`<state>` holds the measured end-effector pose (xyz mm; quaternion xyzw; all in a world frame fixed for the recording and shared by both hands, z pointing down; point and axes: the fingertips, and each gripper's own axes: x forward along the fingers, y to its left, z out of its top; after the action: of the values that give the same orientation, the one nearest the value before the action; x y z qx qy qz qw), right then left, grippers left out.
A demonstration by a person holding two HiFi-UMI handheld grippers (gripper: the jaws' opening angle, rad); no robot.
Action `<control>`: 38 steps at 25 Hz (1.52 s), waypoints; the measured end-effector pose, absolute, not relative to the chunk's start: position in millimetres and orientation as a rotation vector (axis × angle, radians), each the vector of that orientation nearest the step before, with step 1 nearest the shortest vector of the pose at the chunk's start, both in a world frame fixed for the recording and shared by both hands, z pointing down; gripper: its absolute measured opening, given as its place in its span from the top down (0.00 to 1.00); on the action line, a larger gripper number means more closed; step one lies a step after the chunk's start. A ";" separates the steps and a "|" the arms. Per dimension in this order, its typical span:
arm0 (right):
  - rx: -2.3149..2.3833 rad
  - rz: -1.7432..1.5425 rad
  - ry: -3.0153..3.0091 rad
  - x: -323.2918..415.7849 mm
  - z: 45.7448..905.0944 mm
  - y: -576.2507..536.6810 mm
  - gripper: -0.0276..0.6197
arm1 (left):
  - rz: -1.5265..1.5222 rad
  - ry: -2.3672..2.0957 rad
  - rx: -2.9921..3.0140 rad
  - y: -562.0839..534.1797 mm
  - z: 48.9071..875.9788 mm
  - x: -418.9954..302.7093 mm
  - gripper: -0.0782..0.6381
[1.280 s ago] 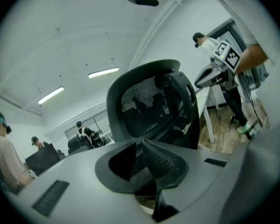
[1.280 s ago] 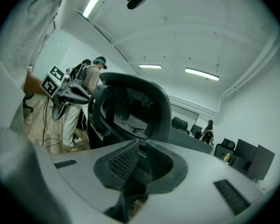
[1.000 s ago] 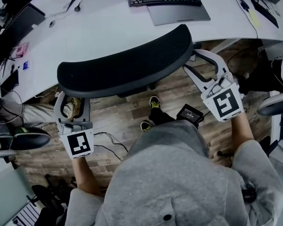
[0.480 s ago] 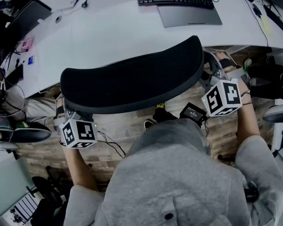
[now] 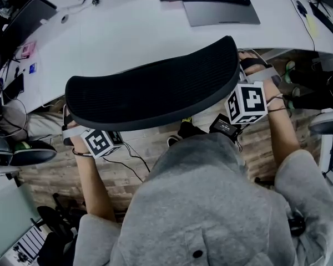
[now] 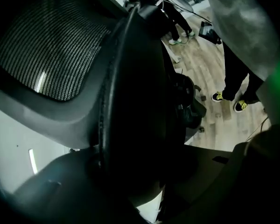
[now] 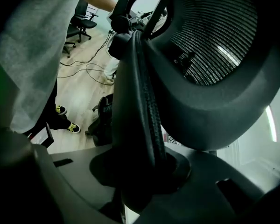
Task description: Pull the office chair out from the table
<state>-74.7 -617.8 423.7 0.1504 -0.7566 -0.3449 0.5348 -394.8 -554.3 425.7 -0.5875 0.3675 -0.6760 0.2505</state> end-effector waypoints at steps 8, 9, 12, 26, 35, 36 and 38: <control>0.343 -0.781 -1.750 -70.0 429.0 -614.0 0.78 | -1.773 0.902 -1.748 -545.3 424.4 -389.9 0.71; 0.339 -0.779 -1.745 -69.0 429.2 -613.0 0.79 | -1.779 0.892 -1.763 -544.0 424.2 -388.9 0.72; 0.337 -0.777 -1.739 -67.7 429.8 -611.0 0.79 | -1.792 0.903 -1.774 -542.3 421.9 -387.4 0.73; 0.340 -0.765 -1.732 -66.2 428.0 -590.9 0.80 | -1.767 0.913 -1.795 -524.9 417.5 -382.7 0.73; 0.374 -0.744 -1.730 -60.6 427.4 -549.0 0.80 | -1.740 0.902 -1.777 -494.5 417.3 -381.5 0.73; 0.381 -0.745 -1.729 -59.0 427.6 -545.4 0.80 | -1.735 0.899 -1.778 -491.9 417.5 -380.1 0.73; 0.392 -0.749 -1.730 -57.7 428.2 -544.5 0.80 | -1.716 0.905 -1.772 -490.8 417.3 -378.6 0.73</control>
<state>-57.7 -544.5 428.2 0.1671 -0.7373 -0.3193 0.5714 -378.6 -490.8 417.3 -0.6523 0.3332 -0.6317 0.2539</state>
